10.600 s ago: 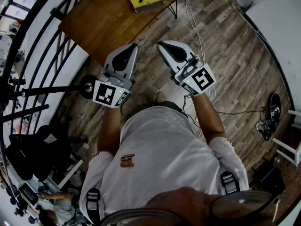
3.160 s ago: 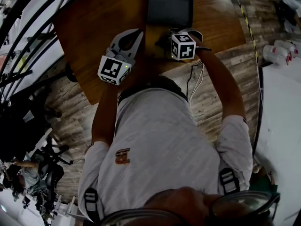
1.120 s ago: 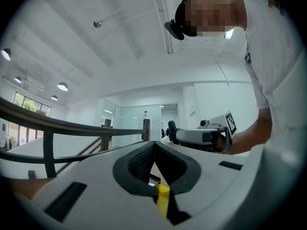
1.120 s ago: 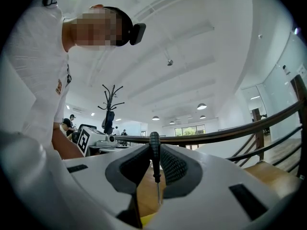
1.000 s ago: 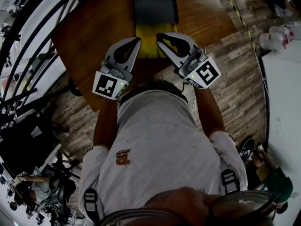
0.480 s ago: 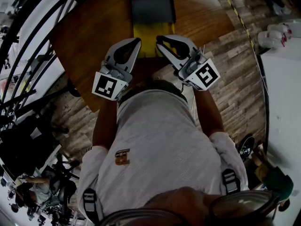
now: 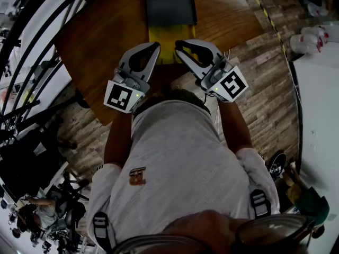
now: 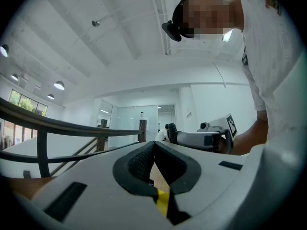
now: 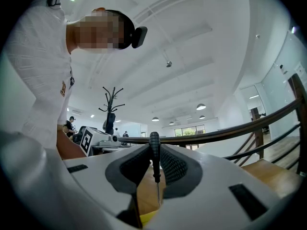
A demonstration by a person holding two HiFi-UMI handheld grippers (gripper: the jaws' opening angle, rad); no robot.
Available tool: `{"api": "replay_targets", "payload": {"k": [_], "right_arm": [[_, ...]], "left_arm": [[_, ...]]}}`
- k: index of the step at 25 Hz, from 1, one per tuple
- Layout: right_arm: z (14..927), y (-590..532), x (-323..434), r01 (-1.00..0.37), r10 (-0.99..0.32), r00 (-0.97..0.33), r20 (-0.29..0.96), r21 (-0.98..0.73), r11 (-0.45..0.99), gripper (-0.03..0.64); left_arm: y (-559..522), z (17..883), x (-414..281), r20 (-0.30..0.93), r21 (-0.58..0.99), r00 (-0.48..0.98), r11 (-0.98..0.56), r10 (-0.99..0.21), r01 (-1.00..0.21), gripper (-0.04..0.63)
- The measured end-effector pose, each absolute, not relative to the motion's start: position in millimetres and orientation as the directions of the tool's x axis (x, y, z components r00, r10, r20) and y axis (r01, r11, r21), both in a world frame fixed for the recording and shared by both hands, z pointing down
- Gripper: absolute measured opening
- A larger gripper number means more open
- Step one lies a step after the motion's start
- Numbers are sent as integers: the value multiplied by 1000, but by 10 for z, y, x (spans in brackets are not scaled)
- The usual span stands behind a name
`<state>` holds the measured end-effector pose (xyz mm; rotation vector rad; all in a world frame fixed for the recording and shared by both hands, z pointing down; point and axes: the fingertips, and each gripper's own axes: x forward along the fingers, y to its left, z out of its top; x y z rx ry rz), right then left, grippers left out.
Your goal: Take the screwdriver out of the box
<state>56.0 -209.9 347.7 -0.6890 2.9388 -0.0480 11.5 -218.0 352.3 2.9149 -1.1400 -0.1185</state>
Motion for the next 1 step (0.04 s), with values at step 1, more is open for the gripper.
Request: {"api": "replay_targets", "payload": {"k": [1], "right_arm": [[3475, -2102, 562, -440, -444, -889, -113, -59, 896, 80]], "left_arm": [[-2184, 3524, 121, -67, 37, 732, -735, -678, -677, 18]]}}
